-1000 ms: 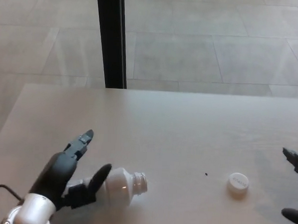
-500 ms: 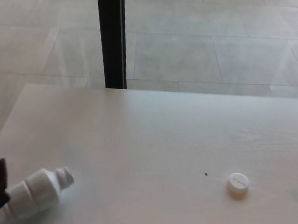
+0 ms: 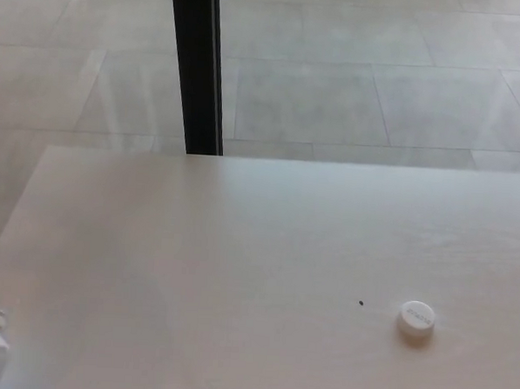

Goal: The robot uses its left hand to to lift the bottle kept on the middle of the desk and tilts it towards its right hand. It then uses its right hand to rotate its cap to open it and places the bottle and cap back on the desk

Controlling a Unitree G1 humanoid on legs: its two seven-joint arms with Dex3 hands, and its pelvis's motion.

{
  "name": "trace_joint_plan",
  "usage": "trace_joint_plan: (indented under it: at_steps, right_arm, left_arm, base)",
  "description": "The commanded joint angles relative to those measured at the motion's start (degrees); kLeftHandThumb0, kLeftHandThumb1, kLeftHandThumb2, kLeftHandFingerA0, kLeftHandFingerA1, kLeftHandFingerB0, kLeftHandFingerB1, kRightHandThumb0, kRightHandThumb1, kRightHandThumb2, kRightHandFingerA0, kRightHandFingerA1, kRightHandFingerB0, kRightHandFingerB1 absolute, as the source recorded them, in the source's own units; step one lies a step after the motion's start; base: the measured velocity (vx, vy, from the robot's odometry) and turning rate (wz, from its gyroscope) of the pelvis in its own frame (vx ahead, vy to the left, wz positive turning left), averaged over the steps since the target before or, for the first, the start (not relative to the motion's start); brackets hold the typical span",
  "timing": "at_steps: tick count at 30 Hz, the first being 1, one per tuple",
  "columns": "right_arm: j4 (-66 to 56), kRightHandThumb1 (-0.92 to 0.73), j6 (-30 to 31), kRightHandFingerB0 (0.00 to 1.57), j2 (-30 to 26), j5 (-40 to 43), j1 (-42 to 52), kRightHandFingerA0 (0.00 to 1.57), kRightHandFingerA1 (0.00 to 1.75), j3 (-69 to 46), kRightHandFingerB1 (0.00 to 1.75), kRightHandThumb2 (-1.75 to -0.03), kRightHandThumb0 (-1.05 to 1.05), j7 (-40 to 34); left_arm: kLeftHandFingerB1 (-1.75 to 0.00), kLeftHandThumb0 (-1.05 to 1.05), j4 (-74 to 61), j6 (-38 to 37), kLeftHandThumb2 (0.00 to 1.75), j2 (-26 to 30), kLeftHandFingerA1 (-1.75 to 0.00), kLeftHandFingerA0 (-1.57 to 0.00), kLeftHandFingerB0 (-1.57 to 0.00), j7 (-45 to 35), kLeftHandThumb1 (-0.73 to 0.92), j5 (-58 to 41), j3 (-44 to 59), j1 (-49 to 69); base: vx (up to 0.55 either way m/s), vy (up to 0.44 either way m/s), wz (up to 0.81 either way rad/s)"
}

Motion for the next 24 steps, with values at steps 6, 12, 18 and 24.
trace_joint_plan:
  at_steps: [6, 12, 18, 24]
  right_arm:
    - [25.1, -0.68, 4.3, 0.07, 4.9, 35.2, -3.1, 0.0, 0.37, -34.6, 0.5, -0.73, -0.66, -13.8]
    - [30.0, -0.52, 5.8, 0.12, 6.8, 34.3, -3.3, 0.0, 0.53, -35.7, 0.55, -0.88, -0.71, -16.8]
    - [32.5, -0.65, 4.9, 0.12, 8.3, 33.1, -2.3, 0.0, 0.65, -35.0, 0.5, -0.63, -0.7, -14.1]
    - [33.6, -0.52, 4.5, 0.08, 8.3, 32.3, -1.5, 0.0, 0.51, -34.6, 0.51, -0.9, -0.75, -11.1]
  left_arm:
    - [-0.04, -0.81, 42.5, -5.9, 0.74, 13.4, -0.27, 0.0, 0.0, 1.8, 0.92, -48.8, 47.2, -0.9]
    - [-0.12, -0.88, 45.3, -8.1, 1.2, 8.1, -0.21, -0.03, 0.0, 7.1, 0.86, -44.4, 47.6, 1.6]
    - [-0.12, -0.9, 48.9, -8.1, 1.17, 9.9, -0.25, -0.08, -0.07, 7.1, 0.83, -43.9, 49.8, 2.7]
    - [-0.11, -0.85, 51.7, -10.0, 1.24, 9.9, -0.18, 0.0, 0.0, 3.5, 0.92, -39.9, 47.7, 3.6]
  base:
    - [0.0, 0.0, 0.0]
    - [0.0, 0.0, 0.0]
    - [0.0, 0.0, 0.0]
    - [0.0, 0.0, 0.0]
